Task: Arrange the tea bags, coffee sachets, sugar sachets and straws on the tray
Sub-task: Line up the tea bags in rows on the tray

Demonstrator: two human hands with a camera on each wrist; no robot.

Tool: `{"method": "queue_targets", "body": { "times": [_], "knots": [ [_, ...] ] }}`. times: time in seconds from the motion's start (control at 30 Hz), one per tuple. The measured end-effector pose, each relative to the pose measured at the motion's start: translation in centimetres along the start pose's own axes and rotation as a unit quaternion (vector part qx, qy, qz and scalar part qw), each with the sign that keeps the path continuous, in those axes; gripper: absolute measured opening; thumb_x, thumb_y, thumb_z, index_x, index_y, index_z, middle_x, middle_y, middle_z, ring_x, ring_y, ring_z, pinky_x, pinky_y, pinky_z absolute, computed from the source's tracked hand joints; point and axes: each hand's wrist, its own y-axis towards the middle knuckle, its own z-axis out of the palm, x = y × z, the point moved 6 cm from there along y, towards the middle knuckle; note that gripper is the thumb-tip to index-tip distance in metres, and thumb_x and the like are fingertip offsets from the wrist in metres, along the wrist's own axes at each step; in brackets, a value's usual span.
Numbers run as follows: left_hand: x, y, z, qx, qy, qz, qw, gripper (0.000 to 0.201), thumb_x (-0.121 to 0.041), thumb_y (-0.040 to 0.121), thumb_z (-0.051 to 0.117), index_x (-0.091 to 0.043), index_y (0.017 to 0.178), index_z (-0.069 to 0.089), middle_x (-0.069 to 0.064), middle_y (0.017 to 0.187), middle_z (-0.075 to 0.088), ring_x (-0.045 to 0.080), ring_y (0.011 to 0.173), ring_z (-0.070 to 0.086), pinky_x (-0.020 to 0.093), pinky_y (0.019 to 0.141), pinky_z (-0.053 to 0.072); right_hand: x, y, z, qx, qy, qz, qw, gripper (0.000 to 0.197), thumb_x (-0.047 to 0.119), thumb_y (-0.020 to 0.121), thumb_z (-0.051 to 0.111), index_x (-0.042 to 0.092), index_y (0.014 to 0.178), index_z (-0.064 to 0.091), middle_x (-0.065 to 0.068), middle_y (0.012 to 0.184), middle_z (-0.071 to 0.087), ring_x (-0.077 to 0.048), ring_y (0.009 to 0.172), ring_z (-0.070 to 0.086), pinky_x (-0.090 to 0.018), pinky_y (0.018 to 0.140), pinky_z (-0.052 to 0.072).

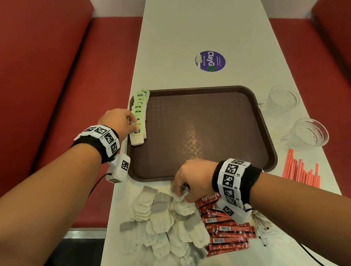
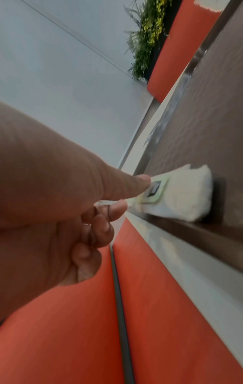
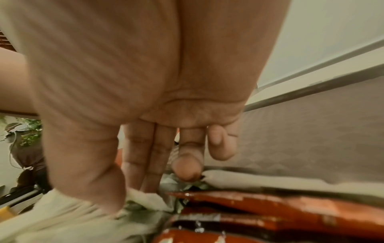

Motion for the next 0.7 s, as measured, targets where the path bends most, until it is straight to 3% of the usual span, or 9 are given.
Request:
{"method": "queue_targets", "body": {
  "times": [0.1, 0.2, 0.33, 0.47, 0.6, 0.7],
  "knots": [
    [-0.3, -0.1, 0.1, -0.019, 0.017, -0.013, 1.000, 0.026, -0.053, 0.081, 0.070, -0.032, 0.089, 0.058, -0.008, 0.090, 0.064, 0.018, 0.086, 0.061, 0.033, 0.074, 0.052, 0.0, -0.1, -0.3, -0.020, 0.028, 0.008, 0.999, 0.022, 0.031, 0.079, 0.070, 0.026, 0.100, 0.076, 0.009, 0.100, 0.073, -0.015, 0.087, 0.067, -0.034, 0.081, 0.057],
    [-1.6, -0.6, 0.9, 0.022, 0.085, -0.013, 0.996, 0.041, -0.064, 0.077, 0.068, -0.026, 0.090, 0.058, -0.003, 0.088, 0.062, 0.021, 0.083, 0.062, 0.036, 0.076, 0.055, 0.2, -0.2, -0.9, -0.055, 0.051, 0.004, 0.997, 0.018, 0.030, 0.083, 0.065, 0.023, 0.097, 0.073, 0.006, 0.092, 0.072, -0.016, 0.083, 0.065, -0.033, 0.077, 0.056],
    [-2.6, -0.9, 1.4, 0.031, 0.138, -0.012, 0.990, 0.038, -0.055, 0.079, 0.067, -0.022, 0.095, 0.061, 0.003, 0.094, 0.064, 0.027, 0.085, 0.063, 0.039, 0.078, 0.057, 0.2, 0.0, -1.5, -0.087, 0.060, 0.010, 0.994, 0.012, 0.028, 0.090, 0.059, 0.017, 0.091, 0.063, 0.003, 0.076, 0.062, -0.016, 0.068, 0.055, -0.031, 0.063, 0.046],
    [-3.1, -1.7, 1.1, 0.039, 0.112, 0.003, 0.993, 0.032, -0.053, 0.081, 0.065, -0.023, 0.091, 0.059, 0.002, 0.092, 0.065, 0.026, 0.083, 0.063, 0.037, 0.076, 0.055, 0.1, 0.4, -1.4, -0.087, 0.050, 0.015, 0.995, 0.016, 0.031, 0.099, 0.052, 0.017, 0.102, 0.057, 0.000, 0.086, 0.059, -0.020, 0.076, 0.052, -0.030, 0.067, 0.038],
    [-4.0, -4.9, -0.5, 0.018, 0.001, 0.090, 0.996, 0.025, -0.054, 0.083, 0.067, -0.030, 0.085, 0.059, -0.010, 0.084, 0.065, 0.010, 0.077, 0.060, 0.030, 0.068, 0.046, -0.3, 0.4, -1.6, -0.117, 0.089, 0.019, 0.989, 0.016, 0.032, 0.101, 0.049, 0.019, 0.091, 0.048, 0.002, 0.075, 0.055, -0.017, 0.066, 0.049, -0.031, 0.064, 0.037],
    [-5.3, -9.2, -0.8, 0.045, -0.028, 0.180, 0.982, 0.018, -0.050, 0.086, 0.067, -0.033, 0.083, 0.064, -0.015, 0.081, 0.064, 0.000, 0.073, 0.058, 0.027, 0.069, 0.048, -0.6, 0.1, -2.1, -0.153, 0.140, 0.013, 0.978, 0.017, 0.029, 0.102, 0.048, 0.021, 0.087, 0.047, 0.002, 0.082, 0.066, -0.014, 0.070, 0.055, -0.031, 0.065, 0.042]
  ]
}}
